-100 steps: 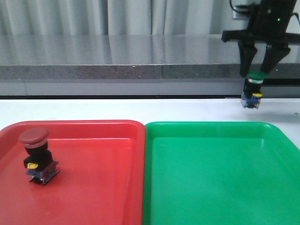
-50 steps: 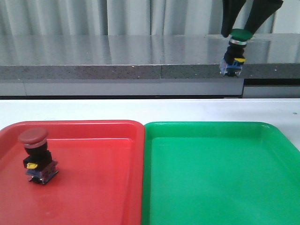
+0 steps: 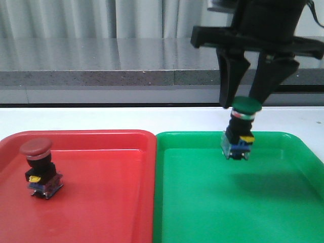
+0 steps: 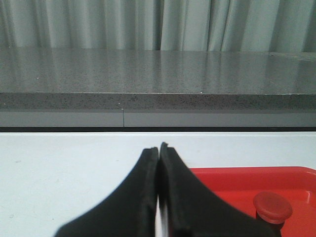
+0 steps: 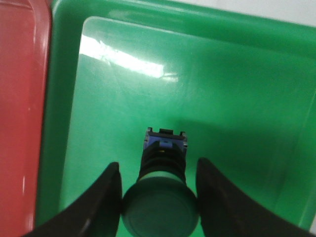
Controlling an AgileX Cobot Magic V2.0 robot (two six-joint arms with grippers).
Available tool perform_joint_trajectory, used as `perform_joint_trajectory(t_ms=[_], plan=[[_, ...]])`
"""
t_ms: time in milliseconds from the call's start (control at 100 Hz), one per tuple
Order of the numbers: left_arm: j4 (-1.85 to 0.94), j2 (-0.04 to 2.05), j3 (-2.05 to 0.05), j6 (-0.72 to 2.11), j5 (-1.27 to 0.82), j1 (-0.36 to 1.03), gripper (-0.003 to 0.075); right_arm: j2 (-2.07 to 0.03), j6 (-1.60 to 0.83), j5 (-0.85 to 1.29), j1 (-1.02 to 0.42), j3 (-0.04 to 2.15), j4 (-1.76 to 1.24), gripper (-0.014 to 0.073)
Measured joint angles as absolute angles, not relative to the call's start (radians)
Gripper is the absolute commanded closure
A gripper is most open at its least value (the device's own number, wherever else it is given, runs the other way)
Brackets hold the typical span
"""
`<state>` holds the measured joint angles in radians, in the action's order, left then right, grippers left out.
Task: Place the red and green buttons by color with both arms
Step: 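Lower the green button into the green tray and open the right gripper, then raise the right gripper away from the green tray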
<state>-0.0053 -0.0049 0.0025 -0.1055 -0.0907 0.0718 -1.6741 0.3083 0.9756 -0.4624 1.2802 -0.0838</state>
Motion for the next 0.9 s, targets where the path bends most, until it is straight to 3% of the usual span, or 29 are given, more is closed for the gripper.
perform_joint_trajectory(t_ms=[410,480,650,900], plan=[[-0.005,-0.005,0.002,-0.105,-0.091,0.072,0.0741,-1.674,0.327,0.844,-0.473,1.158,-0.086,0.0286],[-0.005,-0.005,0.002,-0.105,-0.091,0.072,0.0741,-1.674,0.327,0.837,-0.473,1.157,-0.086,0.0235],[-0.005,-0.005,0.002,-0.105,-0.091,0.072,0.0741,-1.674,0.326,0.819,-0.473,1.155,-0.086,0.0014],[-0.005,-0.005,0.002,-0.105,-0.091,0.072,0.0741,-1.634,0.317,0.81,-0.471,1.153,-0.086,0.001]])
